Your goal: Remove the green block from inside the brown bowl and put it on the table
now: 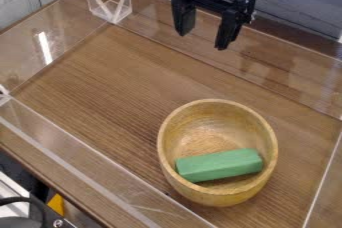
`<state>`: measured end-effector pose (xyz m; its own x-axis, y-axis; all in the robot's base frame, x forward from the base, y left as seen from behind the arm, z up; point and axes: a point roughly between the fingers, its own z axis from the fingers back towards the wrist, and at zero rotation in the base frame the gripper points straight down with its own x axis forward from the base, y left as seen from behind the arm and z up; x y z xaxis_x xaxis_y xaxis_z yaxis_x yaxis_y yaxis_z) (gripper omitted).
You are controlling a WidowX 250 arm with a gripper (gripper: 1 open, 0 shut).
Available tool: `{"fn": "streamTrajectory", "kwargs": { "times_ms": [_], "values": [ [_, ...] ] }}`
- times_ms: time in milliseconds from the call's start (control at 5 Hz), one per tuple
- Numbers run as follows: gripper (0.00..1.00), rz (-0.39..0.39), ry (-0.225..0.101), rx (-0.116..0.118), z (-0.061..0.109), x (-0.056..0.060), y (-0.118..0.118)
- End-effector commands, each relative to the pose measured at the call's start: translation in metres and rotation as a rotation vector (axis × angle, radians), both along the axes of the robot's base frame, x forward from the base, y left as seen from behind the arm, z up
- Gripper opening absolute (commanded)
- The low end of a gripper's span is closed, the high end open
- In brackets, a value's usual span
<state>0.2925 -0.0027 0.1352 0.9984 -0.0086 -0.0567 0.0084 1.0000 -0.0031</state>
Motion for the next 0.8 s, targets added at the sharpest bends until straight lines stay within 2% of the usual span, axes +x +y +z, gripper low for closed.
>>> {"fn": "streamTrajectory", "kwargs": {
  "times_ms": [0,200,400,600],
  "values": [
    [1.00,-0.094,0.029,-0.013,-0.003,-0.013,-0.009],
    [1.00,-0.323,0.090,-0.020,-0.022,-0.040,-0.030],
    [1.00,-0.552,0.107,-0.027,-0.034,-0.066,-0.060],
    [1.00,-0.735,0.102,-0.024,-0.052,-0.084,-0.077]
  ]
}}
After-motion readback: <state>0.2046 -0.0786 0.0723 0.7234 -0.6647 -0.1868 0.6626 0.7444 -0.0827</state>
